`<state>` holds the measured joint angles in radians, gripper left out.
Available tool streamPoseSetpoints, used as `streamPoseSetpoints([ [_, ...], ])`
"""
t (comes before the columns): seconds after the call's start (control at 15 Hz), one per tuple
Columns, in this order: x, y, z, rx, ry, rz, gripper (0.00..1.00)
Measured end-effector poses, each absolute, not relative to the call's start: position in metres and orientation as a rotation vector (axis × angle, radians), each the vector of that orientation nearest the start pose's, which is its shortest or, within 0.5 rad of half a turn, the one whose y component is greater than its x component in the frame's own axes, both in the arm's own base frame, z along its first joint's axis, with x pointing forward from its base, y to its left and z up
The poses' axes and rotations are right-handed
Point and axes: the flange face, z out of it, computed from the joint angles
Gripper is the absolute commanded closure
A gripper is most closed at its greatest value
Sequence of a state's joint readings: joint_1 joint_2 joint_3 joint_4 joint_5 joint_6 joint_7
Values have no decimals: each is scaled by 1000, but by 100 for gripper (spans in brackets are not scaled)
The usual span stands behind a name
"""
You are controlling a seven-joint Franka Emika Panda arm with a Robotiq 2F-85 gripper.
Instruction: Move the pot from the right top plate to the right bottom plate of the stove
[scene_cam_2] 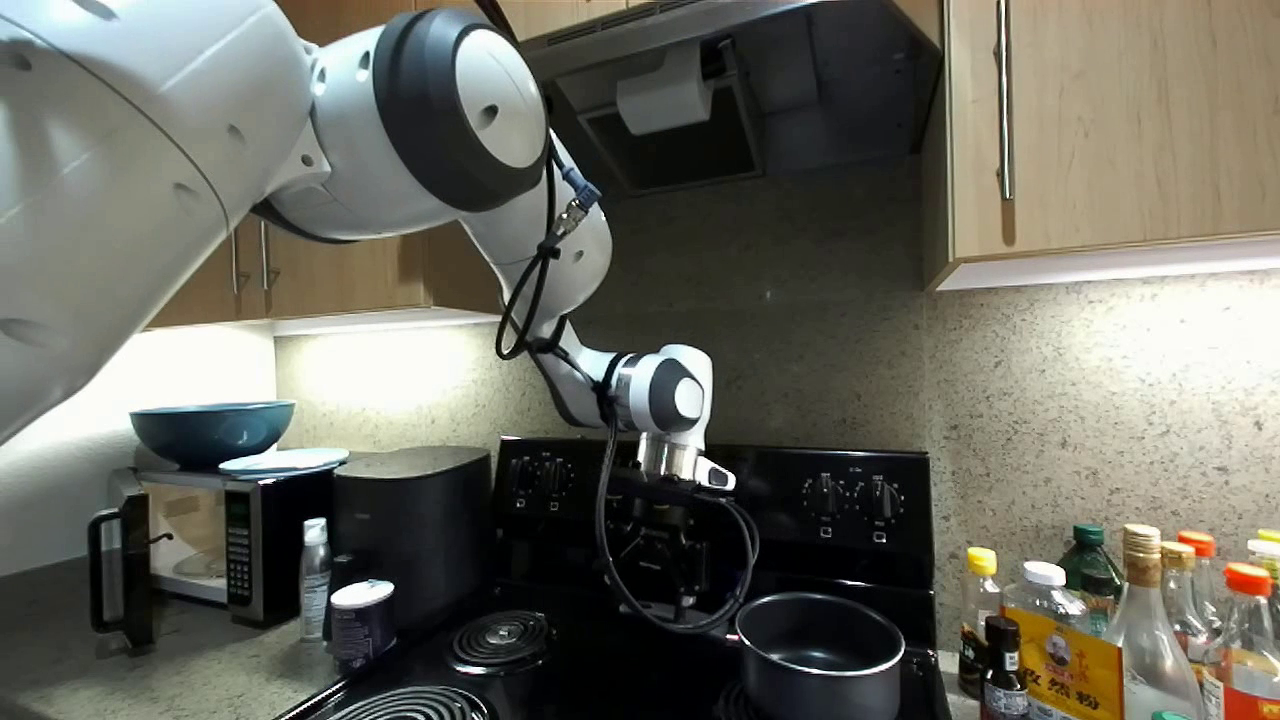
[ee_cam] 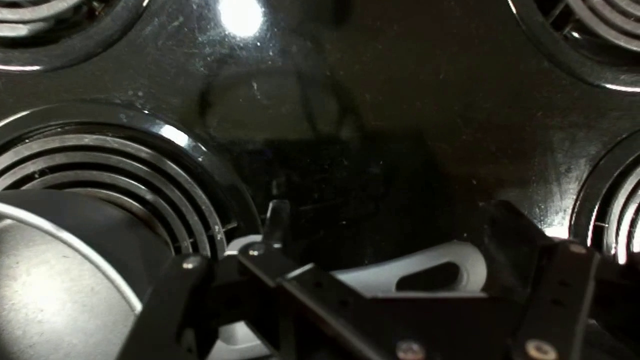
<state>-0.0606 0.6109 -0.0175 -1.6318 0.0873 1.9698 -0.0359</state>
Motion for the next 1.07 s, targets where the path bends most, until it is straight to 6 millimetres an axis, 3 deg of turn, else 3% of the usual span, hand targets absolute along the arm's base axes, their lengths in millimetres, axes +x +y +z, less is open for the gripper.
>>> streamPoseSetpoints([
  [0.53,665,-35,230,-3002,132,401,0],
  [1.07,695,-33,234,-2865,408,48,0],
])
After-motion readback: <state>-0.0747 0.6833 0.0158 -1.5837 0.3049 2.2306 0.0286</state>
